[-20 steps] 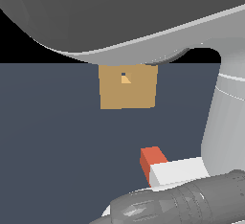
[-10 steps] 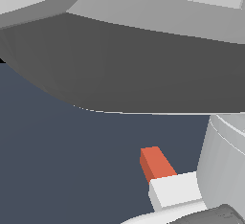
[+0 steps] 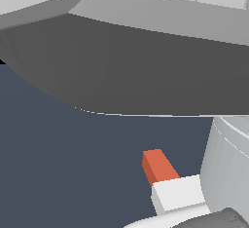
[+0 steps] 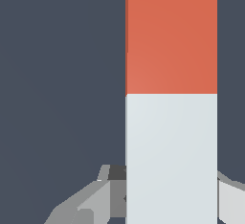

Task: Insert the peg into the horizontal hole in a box.

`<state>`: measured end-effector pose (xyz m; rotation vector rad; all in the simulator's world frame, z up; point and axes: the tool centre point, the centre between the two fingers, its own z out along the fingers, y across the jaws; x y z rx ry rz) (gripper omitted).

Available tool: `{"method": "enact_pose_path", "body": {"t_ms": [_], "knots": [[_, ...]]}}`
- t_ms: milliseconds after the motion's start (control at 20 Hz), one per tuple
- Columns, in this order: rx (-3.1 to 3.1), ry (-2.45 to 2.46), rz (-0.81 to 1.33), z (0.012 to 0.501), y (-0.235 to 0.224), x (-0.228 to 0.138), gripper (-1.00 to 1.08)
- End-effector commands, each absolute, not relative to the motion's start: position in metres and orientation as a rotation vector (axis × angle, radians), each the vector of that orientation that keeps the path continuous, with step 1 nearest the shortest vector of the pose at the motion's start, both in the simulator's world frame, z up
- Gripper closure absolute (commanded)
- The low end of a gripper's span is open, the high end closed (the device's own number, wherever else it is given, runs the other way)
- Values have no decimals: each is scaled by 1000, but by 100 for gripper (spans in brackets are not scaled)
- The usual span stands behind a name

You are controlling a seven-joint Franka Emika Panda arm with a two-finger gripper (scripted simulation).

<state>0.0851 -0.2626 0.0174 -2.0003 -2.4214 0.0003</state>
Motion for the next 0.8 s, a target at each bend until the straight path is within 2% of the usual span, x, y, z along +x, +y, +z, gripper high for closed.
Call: {"method": "enact_pose_path", "body": {"t_ms": [0,400,750], "knots": [[-2001,-2421,0,18,-262,85,108],[-2007,-2416,0,23,-249,81,108],[-2020,-2405,0,36,-217,73,108]]}}
